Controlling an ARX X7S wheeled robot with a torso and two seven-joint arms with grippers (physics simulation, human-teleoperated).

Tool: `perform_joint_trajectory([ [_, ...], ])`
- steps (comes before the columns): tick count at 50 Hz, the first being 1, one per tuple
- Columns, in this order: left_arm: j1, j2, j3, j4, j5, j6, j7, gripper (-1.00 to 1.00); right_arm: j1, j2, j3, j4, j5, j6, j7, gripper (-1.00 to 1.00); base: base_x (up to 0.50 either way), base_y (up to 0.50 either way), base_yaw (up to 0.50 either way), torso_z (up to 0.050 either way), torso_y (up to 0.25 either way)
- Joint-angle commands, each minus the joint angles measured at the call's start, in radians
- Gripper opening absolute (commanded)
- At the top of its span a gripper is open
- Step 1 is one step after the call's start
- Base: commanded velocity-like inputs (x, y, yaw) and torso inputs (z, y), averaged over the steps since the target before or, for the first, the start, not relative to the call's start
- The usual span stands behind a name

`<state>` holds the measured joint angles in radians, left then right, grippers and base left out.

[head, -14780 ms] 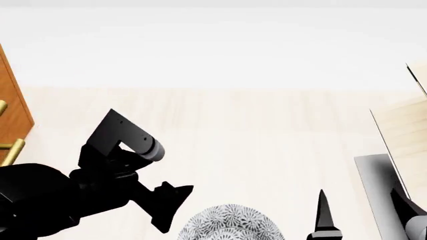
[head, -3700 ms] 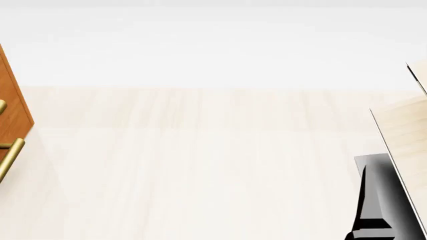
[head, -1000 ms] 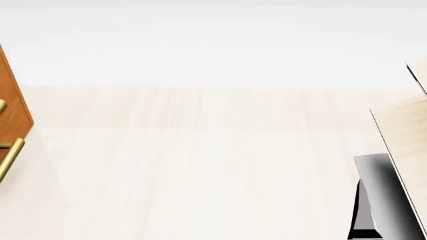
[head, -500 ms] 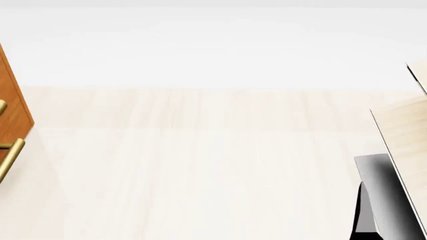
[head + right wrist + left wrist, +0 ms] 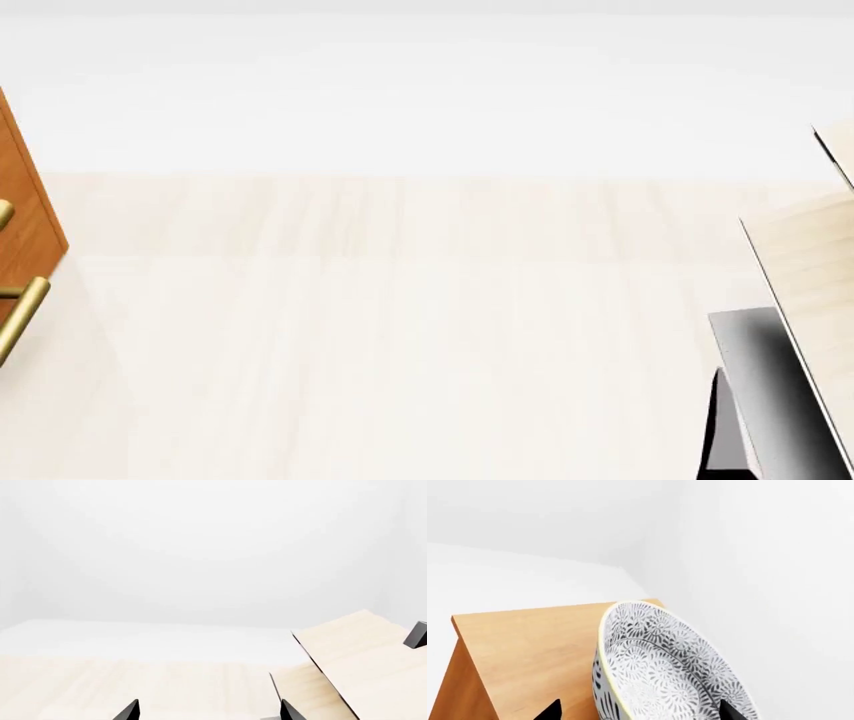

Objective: Close the top drawer of the cabinet and put the bowl on top of it.

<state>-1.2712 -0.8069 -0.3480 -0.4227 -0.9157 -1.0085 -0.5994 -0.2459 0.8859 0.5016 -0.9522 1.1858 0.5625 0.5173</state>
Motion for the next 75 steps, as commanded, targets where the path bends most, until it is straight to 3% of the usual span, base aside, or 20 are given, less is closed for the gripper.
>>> perform_joint_trajectory([
  [1,0.031,0.003,-0.063,0.079,-0.043,-0.041,-0.018,1.00,0.002,-0.007,0.004,-0.001,-0.009,0.002,-0.016,1.00,0.00,0.00,0.00,0.000,0.000],
  [4,0.040,0.002,-0.081,0.094,-0.059,-0.054,-0.027,1.00,-0.001,-0.003,0.011,-0.005,0.000,0.002,-0.010,1.00,0.00,0.00,0.00,0.000,0.000],
  [6,0.054,0.003,-0.095,0.117,-0.070,-0.062,-0.035,1.00,-0.050,-0.078,-0.035,0.013,-0.139,-0.041,-0.090,1.00,0.00,0.00,0.00,0.000,0.000],
  [8,0.065,0.003,-0.105,0.137,-0.080,-0.070,-0.041,1.00,-0.015,-0.003,0.007,0.001,-0.013,-0.013,-0.016,1.00,0.00,0.00,0.00,0.000,0.000],
  [26,0.122,-0.018,-0.175,0.306,-0.184,-0.178,-0.095,1.00,-0.037,-0.011,0.023,-0.001,-0.014,-0.026,-0.027,1.00,0.00,0.00,0.00,0.000,0.000],
  [29,0.135,-0.020,-0.195,0.343,-0.213,-0.204,-0.108,1.00,-0.070,-0.081,-0.034,0.019,-0.144,-0.065,-0.100,1.00,0.00,0.00,0.00,0.000,0.000],
  [31,0.146,-0.021,-0.214,0.371,-0.240,-0.227,-0.116,1.00,-0.040,-0.011,0.009,0.001,-0.025,-0.038,-0.030,1.00,0.00,0.00,0.00,0.000,0.000],
  [40,0.191,-0.021,-0.284,0.446,-0.326,-0.296,-0.154,1.00,-0.069,-0.027,0.029,-0.004,-0.047,-0.054,-0.049,1.00,0.00,0.00,0.00,0.000,0.000],
  [45,0.202,-0.021,-0.308,0.459,-0.371,-0.334,-0.178,1.00,-0.065,0.022,0.098,-0.014,0.054,-0.054,-0.008,1.00,0.00,0.00,0.00,0.000,0.000],
  [47,0.207,-0.025,-0.325,0.473,-0.396,-0.352,-0.190,1.00,-0.083,-0.014,0.087,-0.013,-0.001,-0.065,-0.043,1.00,0.00,0.00,0.00,0.000,0.000],
  [48,0.211,-0.027,-0.329,0.480,-0.405,-0.360,-0.194,1.00,-0.070,0.038,0.124,-0.016,0.079,-0.059,0.001,1.00,0.00,0.00,0.00,0.000,0.000],
  [52,0.244,-0.027,-0.359,0.514,-0.452,-0.393,-0.208,1.00,-0.100,-0.004,0.129,-0.018,0.024,-0.072,-0.042,1.00,0.00,0.00,0.00,0.000,0.000],
  [56,0.264,-0.027,-0.374,0.528,-0.475,-0.405,-0.216,1.00,-0.101,0.056,0.188,-0.027,0.122,-0.063,0.011,1.00,0.00,0.00,0.00,0.000,0.000],
  [57,0.291,-0.028,-0.392,0.561,-0.495,-0.422,-0.218,1.00,-0.122,0.004,0.164,-0.022,0.046,-0.073,-0.039,1.00,0.00,0.00,0.00,0.000,0.000],
  [64,0.385,-0.024,-0.469,0.652,-0.571,-0.463,-0.234,1.00,-0.140,-0.015,0.166,-0.019,0.025,-0.080,-0.062,1.00,0.00,0.00,0.00,0.000,0.000],
  [65,0.392,-0.024,-0.474,0.655,-0.574,-0.462,-0.234,1.00,-0.132,0.035,0.202,-0.023,0.102,-0.073,-0.018,1.00,0.00,0.00,0.00,0.000,0.000],
  [67,0.415,-0.029,-0.492,0.668,-0.582,-0.466,-0.227,1.00,-0.151,-0.020,0.170,-0.020,0.019,-0.084,-0.068,1.00,0.00,0.00,0.00,0.000,0.000],
  [69,0.437,-0.038,-0.514,0.688,-0.608,-0.479,-0.227,1.00,-0.151,0.046,0.235,-0.019,0.125,-0.074,-0.014,1.00,0.00,0.00,0.00,0.000,0.000],
  [71,0.451,-0.045,-0.529,0.695,-0.631,-0.484,-0.237,1.00,-0.167,-0.030,0.174,-0.013,0.005,-0.091,-0.080,1.00,0.00,0.00,0.00,0.000,0.000],
  [75,0.474,-0.057,-0.553,0.713,-0.681,-0.491,-0.255,1.00,-0.159,-0.041,0.152,-0.006,-0.016,-0.095,-0.090,1.00,0.00,0.00,0.00,0.000,0.000],
])
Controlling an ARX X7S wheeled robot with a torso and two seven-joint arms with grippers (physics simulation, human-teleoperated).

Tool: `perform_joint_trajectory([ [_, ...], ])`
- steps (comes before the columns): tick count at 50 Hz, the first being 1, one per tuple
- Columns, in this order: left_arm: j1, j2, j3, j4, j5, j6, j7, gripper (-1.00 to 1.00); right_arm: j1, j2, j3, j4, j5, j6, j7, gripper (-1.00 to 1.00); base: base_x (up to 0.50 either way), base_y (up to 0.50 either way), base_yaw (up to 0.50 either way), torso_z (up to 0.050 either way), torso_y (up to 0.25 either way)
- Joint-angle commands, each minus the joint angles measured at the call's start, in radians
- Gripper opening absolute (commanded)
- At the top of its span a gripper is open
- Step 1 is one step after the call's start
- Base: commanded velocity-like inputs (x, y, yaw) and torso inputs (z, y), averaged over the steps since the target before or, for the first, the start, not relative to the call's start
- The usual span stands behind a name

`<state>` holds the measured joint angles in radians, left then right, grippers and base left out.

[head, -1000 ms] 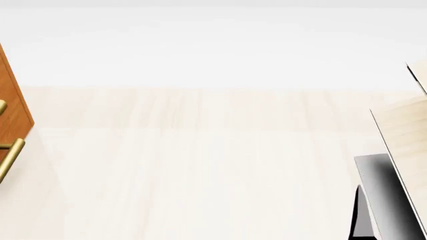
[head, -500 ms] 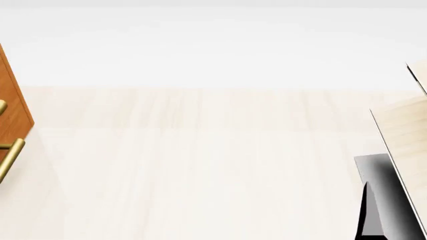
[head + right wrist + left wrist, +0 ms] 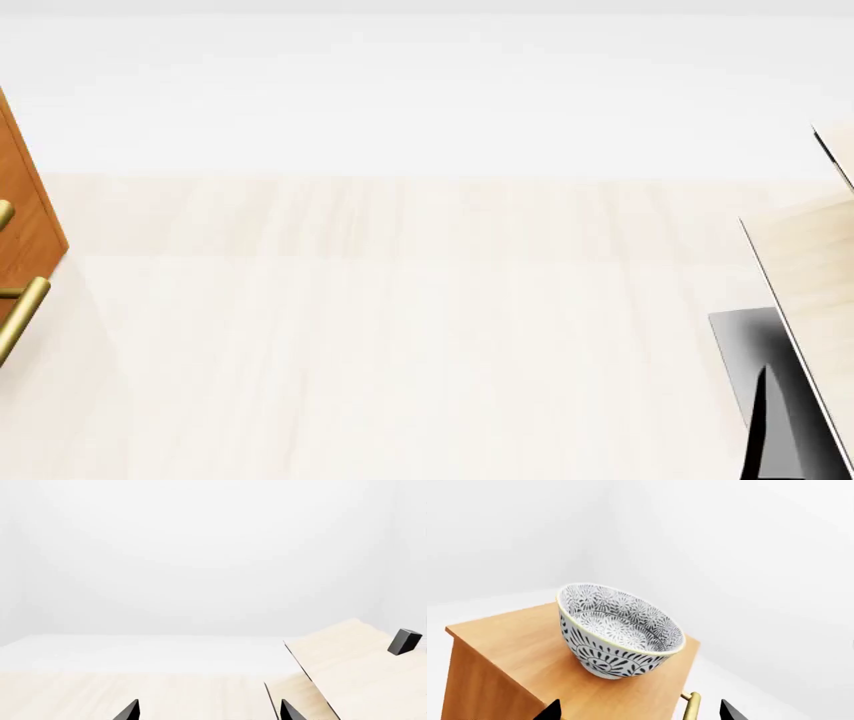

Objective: Close the top drawer of the cabinet and put the bowl on top of it.

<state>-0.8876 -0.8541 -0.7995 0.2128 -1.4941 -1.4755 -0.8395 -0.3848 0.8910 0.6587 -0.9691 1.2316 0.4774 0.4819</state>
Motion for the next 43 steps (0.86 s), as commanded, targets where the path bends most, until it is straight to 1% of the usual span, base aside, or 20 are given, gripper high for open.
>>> perform_joint_trajectory([
  [1,0.098,-0.012,-0.105,0.085,-0.109,-0.025,-0.014,1.00,-0.020,-0.046,-0.007,0.012,-0.062,-0.010,-0.055,1.00,0.00,0.00,0.00,0.000,0.000],
  [5,0.132,-0.020,-0.131,0.110,-0.150,-0.029,-0.021,1.00,-0.017,-0.051,-0.020,0.017,-0.074,-0.010,-0.060,1.00,0.00,0.00,0.00,0.000,0.000],
  [10,0.200,-0.031,-0.158,0.178,-0.171,-0.056,0.050,1.00,-0.023,-0.056,-0.017,0.020,-0.078,-0.013,-0.066,1.00,0.00,0.00,0.00,0.000,0.000],
  [15,0.255,-0.050,-0.181,0.235,-0.190,-0.057,0.070,1.00,-0.034,-0.061,-0.007,0.019,-0.081,-0.014,-0.072,1.00,0.00,0.00,0.00,0.000,0.000],
  [17,0.297,-0.049,-0.211,0.286,-0.172,-0.071,0.118,1.00,-0.042,-0.065,-0.002,0.020,-0.085,-0.015,-0.077,1.00,0.00,0.00,0.00,0.000,0.000],
  [19,0.323,-0.052,-0.229,0.295,-0.190,-0.062,0.112,1.00,-0.047,-0.062,0.009,0.020,-0.078,-0.014,-0.077,1.00,0.00,0.00,0.00,0.000,0.000],
  [20,0.346,-0.049,-0.252,0.331,-0.174,-0.072,0.147,1.00,-0.044,0.000,0.069,0.011,0.022,-0.001,-0.022,1.00,0.00,0.00,0.00,0.000,0.000],
  [22,0.382,-0.041,-0.271,0.372,-0.136,-0.073,0.198,1.00,-0.052,-0.053,0.029,0.019,-0.060,-0.017,-0.071,1.00,0.00,0.00,0.00,0.000,0.000],
  [25,0.443,-0.035,-0.292,0.442,-0.073,-0.069,0.287,1.00,-0.058,-0.039,0.054,0.016,-0.033,-0.015,-0.067,1.00,0.00,0.00,0.00,0.000,0.000],
  [29,0.465,-0.040,-0.291,0.443,-0.065,-0.046,0.295,1.00,-0.058,-0.039,0.055,0.016,-0.032,-0.015,-0.067,1.00,0.00,0.00,0.00,0.000,0.000],
  [30,0.469,-0.042,-0.290,0.443,-0.066,-0.041,0.295,1.00,-0.055,0.019,0.104,0.008,0.055,-0.002,-0.015,1.00,0.00,0.00,0.00,0.000,0.000],
  [31,0.564,0.000,-0.361,0.576,0.026,-0.043,0.436,1.00,-0.061,0.017,0.097,0.003,0.036,0.004,-0.023,1.00,0.00,0.00,0.00,0.000,0.000],
  [34,0.661,0.035,-0.403,0.668,0.140,-0.001,0.583,1.00,-0.071,-0.016,0.081,0.004,-0.010,-0.004,-0.053,1.00,0.00,0.00,0.00,0.000,0.000],
  [36,0.686,0.042,-0.415,0.692,0.169,0.018,0.617,1.00,-0.063,0.058,0.139,0.000,0.099,0.008,0.011,1.00,0.00,0.00,0.00,0.000,0.000],
  [37,0.702,0.053,-0.427,0.704,0.171,0.022,0.630,1.00,-0.067,0.004,0.094,-0.002,0.018,-0.004,-0.033,1.00,0.00,0.00,0.00,0.000,0.000],
  [39,0.744,0.068,-0.424,0.736,0.228,0.050,0.678,1.00,-0.064,0.034,0.119,-0.006,0.063,0.000,-0.008,1.00,0.00,0.00,0.00,0.000,0.000],
  [40,0.779,0.087,-0.427,0.758,0.267,0.075,0.717,1.00,-0.065,0.007,0.092,-0.004,0.018,-0.005,-0.031,1.00,0.00,0.00,0.00,0.000,0.000],
  [41,0.798,0.096,-0.428,0.769,0.291,0.092,0.738,1.00,-0.061,0.060,0.137,-0.007,0.099,0.002,0.015,1.00,0.00,0.00,0.00,0.000,0.000],
  [42,0.828,0.110,-0.421,0.792,0.338,0.122,0.765,1.00,-0.065,0.010,0.092,-0.007,0.022,-0.007,-0.025,1.00,0.00,0.00,0.00,0.000,0.000],
  [43,0.850,0.121,-0.416,0.801,0.360,0.140,0.786,1.00,-0.066,0.004,0.087,-0.009,0.012,-0.008,-0.029,1.00,0.00,0.00,0.00,0.000,0.000],
])
